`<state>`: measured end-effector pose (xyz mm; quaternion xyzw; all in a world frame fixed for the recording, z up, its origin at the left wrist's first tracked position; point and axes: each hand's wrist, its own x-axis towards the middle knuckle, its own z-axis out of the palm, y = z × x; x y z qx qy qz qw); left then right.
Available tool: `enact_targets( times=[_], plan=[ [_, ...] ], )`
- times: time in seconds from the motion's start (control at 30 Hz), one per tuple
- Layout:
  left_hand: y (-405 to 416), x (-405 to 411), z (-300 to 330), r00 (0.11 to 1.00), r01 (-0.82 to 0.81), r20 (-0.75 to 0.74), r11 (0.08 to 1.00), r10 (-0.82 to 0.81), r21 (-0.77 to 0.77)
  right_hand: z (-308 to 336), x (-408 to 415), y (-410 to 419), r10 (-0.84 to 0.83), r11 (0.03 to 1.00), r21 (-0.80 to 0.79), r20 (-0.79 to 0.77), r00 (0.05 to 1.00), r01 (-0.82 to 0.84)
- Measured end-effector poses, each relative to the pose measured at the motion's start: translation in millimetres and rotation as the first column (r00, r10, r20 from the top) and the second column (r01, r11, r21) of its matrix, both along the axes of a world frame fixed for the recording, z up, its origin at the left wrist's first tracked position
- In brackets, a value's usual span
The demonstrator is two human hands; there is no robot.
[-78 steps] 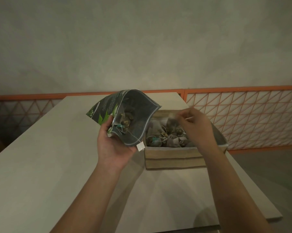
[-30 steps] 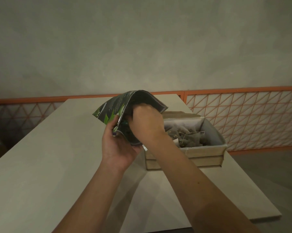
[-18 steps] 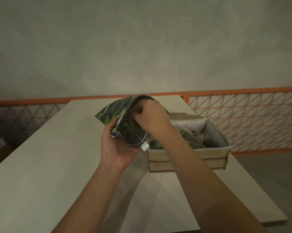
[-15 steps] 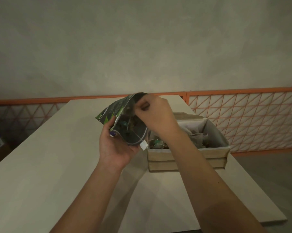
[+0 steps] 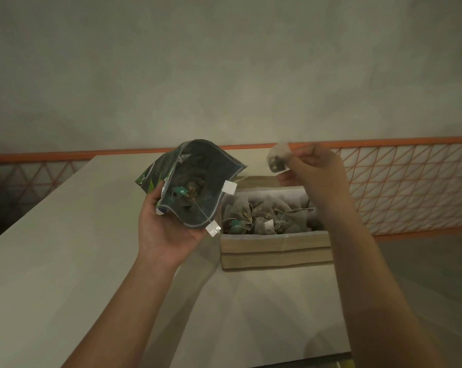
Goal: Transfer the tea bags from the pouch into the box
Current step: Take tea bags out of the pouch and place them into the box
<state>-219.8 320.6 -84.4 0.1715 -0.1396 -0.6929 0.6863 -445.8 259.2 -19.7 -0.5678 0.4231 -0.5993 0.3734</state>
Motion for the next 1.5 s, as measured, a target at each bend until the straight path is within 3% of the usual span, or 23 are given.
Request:
enact_targets(
  times=[0.23,0.3,0.4,0.53,0.6,0.7,0.77,0.8,0.83,0.87,0.9,0.93,0.97,1.0,1.07,1.2,1.4,1.5],
  plan=[
    [-3,-7,1,0.999,0.025,0.031,1.000,-0.024,-0.018,-25,-16,-13,-0.106,0.994,0.016,-0.035,0.994,0.106],
    [-3,-8,2,0.998,0.033,0.052,0.999,-0.032,-0.016,-33,-19,-16,-0.080,0.995,0.045,-0.203,0.976,0.091],
    [-4,-8,1,0.998,0.035,0.058,0.999,-0.034,-0.013,-49,-22,-21,-0.059,0.994,0.052,-0.516,0.854,0.100],
    [-4,-9,1,0.998,0.035,0.052,0.999,-0.034,-0.011,-56,-16,-17,-0.227,0.973,-0.161,-0.586,0.778,0.163],
    [-3,-9,1,0.997,0.036,0.061,0.999,-0.035,-0.014,-57,-13,-15,-0.147,0.985,-0.164,-0.672,0.726,0.047],
    [-2,-9,2,0.998,0.031,0.056,0.999,-0.031,-0.009,-58,-10,-15,0.115,0.990,0.140,-0.869,0.482,0.016],
    [-1,-8,3,0.998,0.024,0.062,1.000,-0.024,-0.007,-53,-7,-14,0.051,0.986,0.079,-0.982,0.183,0.150],
    [-1,-7,4,0.998,0.026,0.063,1.000,-0.025,-0.012,-51,-5,-13,-0.062,0.983,-0.042,-0.993,0.105,0.177],
    [-1,-7,5,0.998,0.031,0.064,0.999,-0.030,-0.018,-47,-1,-10,-0.182,0.974,-0.155,-0.970,0.159,0.168],
    [0,-6,6,0.997,0.036,0.066,0.999,-0.035,-0.021,-42,7,-5,-0.268,0.962,-0.230,-0.901,0.341,0.149],
    [0,-6,6,0.997,0.040,0.068,0.999,-0.038,-0.023,-36,17,2,-0.276,0.959,-0.258,-0.765,0.581,0.116],
    [0,-6,6,0.996,0.044,0.072,0.999,-0.043,-0.023,-30,27,7,-0.192,0.968,-0.244,-0.593,0.782,0.053],
    [1,-6,6,0.996,0.054,0.078,0.998,-0.052,-0.025,-23,38,12,-0.070,0.975,-0.221,-0.442,0.894,-0.033],
    [1,-6,7,0.994,0.068,0.085,0.997,-0.065,-0.030,-20,47,13,0.037,0.975,-0.191,-0.356,0.934,-0.112],
    [1,-4,7,0.990,0.087,0.116,0.995,-0.083,-0.037,-18,61,9,0.109,0.967,-0.182,-0.329,0.938,-0.177],
    [2,3,9,0.977,0.106,0.189,0.994,-0.099,-0.030,-26,78,0,-0.057,0.914,-0.400,-0.300,0.952,-0.072],
    [0,9,18,0.994,0.078,0.090,0.991,-0.068,-0.107,-29,90,16,-0.189,0.758,-0.651,-0.283,0.940,-0.044],
    [-5,9,20,0.994,0.097,0.059,0.990,-0.091,-0.106,-32,94,22,-0.221,0.720,-0.693,-0.293,0.930,-0.047]
  ],
)
